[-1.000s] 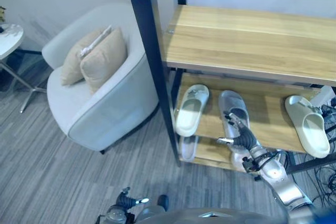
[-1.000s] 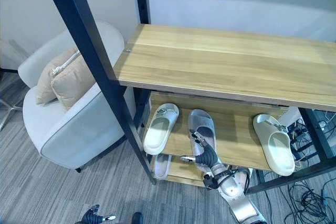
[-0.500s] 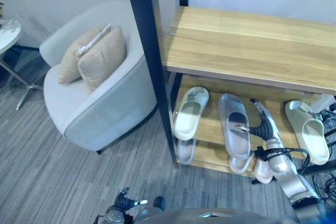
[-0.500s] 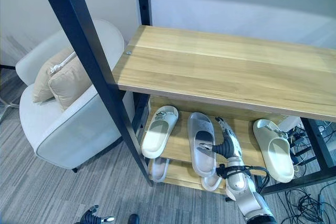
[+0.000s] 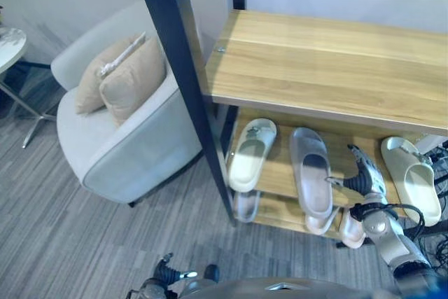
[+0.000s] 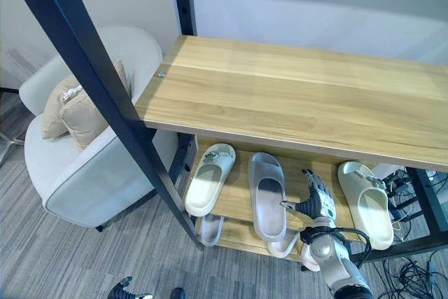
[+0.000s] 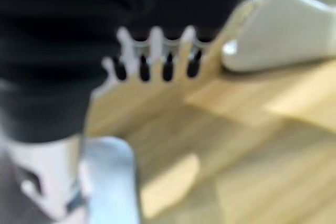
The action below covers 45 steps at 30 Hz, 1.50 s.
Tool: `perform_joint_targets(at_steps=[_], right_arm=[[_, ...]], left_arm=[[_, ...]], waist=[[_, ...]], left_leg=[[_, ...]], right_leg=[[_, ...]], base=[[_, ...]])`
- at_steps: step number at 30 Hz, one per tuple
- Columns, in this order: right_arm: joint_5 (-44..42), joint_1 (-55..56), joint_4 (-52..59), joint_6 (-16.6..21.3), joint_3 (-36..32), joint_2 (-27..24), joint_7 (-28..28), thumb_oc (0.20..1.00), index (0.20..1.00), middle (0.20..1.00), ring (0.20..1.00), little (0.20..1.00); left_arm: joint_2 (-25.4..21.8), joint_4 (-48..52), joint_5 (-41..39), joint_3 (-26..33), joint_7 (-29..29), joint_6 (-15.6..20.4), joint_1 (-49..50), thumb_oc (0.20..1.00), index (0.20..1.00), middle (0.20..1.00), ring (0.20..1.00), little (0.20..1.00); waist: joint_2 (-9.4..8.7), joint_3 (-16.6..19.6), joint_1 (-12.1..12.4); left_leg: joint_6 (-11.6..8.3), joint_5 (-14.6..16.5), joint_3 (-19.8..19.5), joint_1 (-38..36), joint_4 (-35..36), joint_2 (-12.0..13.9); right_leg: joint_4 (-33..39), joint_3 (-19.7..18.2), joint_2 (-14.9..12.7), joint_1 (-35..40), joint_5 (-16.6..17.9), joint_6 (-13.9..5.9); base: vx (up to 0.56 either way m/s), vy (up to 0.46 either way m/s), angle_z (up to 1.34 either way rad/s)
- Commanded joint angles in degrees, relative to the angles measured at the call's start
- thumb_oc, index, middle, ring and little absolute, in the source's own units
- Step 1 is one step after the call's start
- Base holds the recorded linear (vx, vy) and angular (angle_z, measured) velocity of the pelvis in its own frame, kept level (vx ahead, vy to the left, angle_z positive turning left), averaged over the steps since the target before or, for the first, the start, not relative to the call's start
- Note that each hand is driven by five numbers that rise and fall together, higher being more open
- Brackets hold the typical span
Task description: Arrange the slippers neatly on the shoe rack.
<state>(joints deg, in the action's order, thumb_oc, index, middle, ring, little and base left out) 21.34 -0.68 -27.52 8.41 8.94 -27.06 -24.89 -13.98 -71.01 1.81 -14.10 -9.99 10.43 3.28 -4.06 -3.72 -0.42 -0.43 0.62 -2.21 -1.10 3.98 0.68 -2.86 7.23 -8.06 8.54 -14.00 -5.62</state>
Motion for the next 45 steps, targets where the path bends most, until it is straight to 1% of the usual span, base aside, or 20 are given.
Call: perform_joint_targets(at_steps=[1, 11, 20, 29, 30, 31, 32, 41, 44, 45], right_arm=[[-4.1, -3.3, 2.4, 2.2, -0.1, -1.9, -0.3, 1.000, 1.000, 1.000, 1.000, 1.000], [-8.3, -6.1, -0.4, 3.5, 0.5, -1.0, -0.4, 1.000, 1.000, 1.000, 1.000, 1.000], [-10.3, -7.9, -5.0, 2.3, 0.4, -1.7, -0.5, 1.000, 1.000, 1.000, 1.000, 1.000], [-11.8, -9.8, -5.9, 2.4, 1.9, -3.1, 0.8, 1.000, 1.000, 1.000, 1.000, 1.000], [-11.4, -10.0, -5.7, 2.4, 2.2, -3.3, 1.0, 0.862, 0.862, 0.862, 0.862, 0.862], [-10.7, -10.2, -5.1, 2.4, 3.0, -3.7, 1.6, 0.285, 0.285, 0.285, 0.285, 0.285], [-10.1, -10.3, -4.8, 2.4, 3.3, -3.7, 1.7, 0.200, 0.200, 0.200, 0.200, 0.200], [-6.9, -8.5, -4.9, 1.5, 4.5, -2.2, 1.5, 0.200, 0.200, 0.200, 0.200, 0.200], [-5.9, -6.8, -4.2, 1.2, 3.6, -1.1, 0.6, 0.200, 0.200, 0.200, 0.200, 0.200], [-5.4, -4.7, -3.3, 1.2, 2.5, 0.0, -0.5, 0.200, 0.200, 0.200, 0.200, 0.200]], left_arm=[[3.4, -2.1, 0.8, -0.4, -1.0, 1.1, -2.1, 1.000, 1.000, 1.000, 1.000, 1.000], [3.5, -2.8, 0.2, -0.6, -1.4, 1.2, -1.8, 1.000, 1.000, 1.000, 1.000, 1.000], [3.5, -3.4, -0.4, -0.5, -1.5, 0.9, -1.1, 1.000, 1.000, 1.000, 1.000, 1.000], [3.2, -3.5, -1.3, -0.3, -1.7, 0.9, -1.1, 1.000, 1.000, 1.000, 1.000, 1.000], [3.1, -3.5, -1.4, -0.3, -1.7, 0.8, -1.1, 1.000, 1.000, 1.000, 1.000, 1.000], [3.1, -3.3, -1.6, -0.1, -1.7, 0.9, -1.3, 1.000, 1.000, 1.000, 1.000, 1.000], [3.1, -3.3, -1.6, 0.0, -1.8, 0.9, -1.3, 1.000, 1.000, 1.000, 1.000, 1.000], [3.5, -3.2, -1.6, 0.7, -2.3, 0.7, -1.2, 1.000, 1.000, 1.000, 1.000, 1.000], [3.6, -3.1, -1.4, 1.1, -2.7, 0.6, -1.0, 1.000, 1.000, 1.000, 1.000, 1.000], [3.7, -3.2, -1.3, 1.5, -3.1, 0.5, -0.9, 1.000, 1.000, 1.000, 1.000, 1.000]], waist=[[1.72, -1.0, 0.9], [1.57, -1.0, 1.7], [1.11, -1.3, 2.6], [0.83, -1.8, 3.1], [0.71, -1.9, 3.1], [0.54, -2.0, 3.3], [0.43, -2.0, 3.4], [0.16, -1.9, 3.7], [0.16, -1.8, 3.4], [0.23, -1.6, 3.0]], left_leg=[[-0.09, 1.7, -2.2, -1.2, 0.0, 0.2], [-0.18, 1.7, -2.7, -1.1, 0.2, 0.0], [-0.32, 1.6, -3.2, -0.5, 0.4, 0.0], [-0.48, 1.2, -3.7, 0.4, 0.6, -0.1], [-0.49, 1.2, -3.8, 0.5, 0.6, -0.1], [-0.50, 1.1, -3.9, 0.6, 0.7, -0.1], [-0.48, 1.2, -3.9, 0.6, 0.7, -0.2], [-0.38, 1.5, -4.1, 0.0, 0.8, -0.3], [-0.35, 1.6, -4.1, -0.3, 0.8, -0.3], [-0.29, 1.7, -3.8, -0.6, 0.8, -0.2]], right_leg=[[2.1, -1.5, -1.3, -4.5, 11.0, -2.27], [3.1, -0.8, -1.1, -4.2, 11.3, -2.23], [3.7, -0.1, -1.0, -4.5, 11.6, -2.24], [4.1, 0.2, -0.8, -5.1, 11.8, -2.21], [4.1, 0.4, -0.9, -5.1, 11.9, -2.23], [4.0, 0.6, -0.9, -5.1, 11.9, -2.23], [4.0, 0.6, -0.8, -5.1, 11.9, -2.23], [4.0, 0.7, -0.9, -4.6, 11.7, -2.25], [4.0, 0.6, -0.9, -4.5, 11.7, -2.28], [4.0, 0.4, -0.9, -4.3, 11.7, -2.34]], base=[[0.00, 0.000, 0.00], [0.02, 0.005, 0.06], [0.01, 0.006, 0.04], [0.00, 0.000, 0.00], [0.00, 0.000, 0.00], [0.00, 0.000, 0.00], [0.00, 0.000, 0.00], [0.00, 0.012, 0.04], [-0.02, 0.019, 0.04], [-0.03, 0.029, 0.01]])
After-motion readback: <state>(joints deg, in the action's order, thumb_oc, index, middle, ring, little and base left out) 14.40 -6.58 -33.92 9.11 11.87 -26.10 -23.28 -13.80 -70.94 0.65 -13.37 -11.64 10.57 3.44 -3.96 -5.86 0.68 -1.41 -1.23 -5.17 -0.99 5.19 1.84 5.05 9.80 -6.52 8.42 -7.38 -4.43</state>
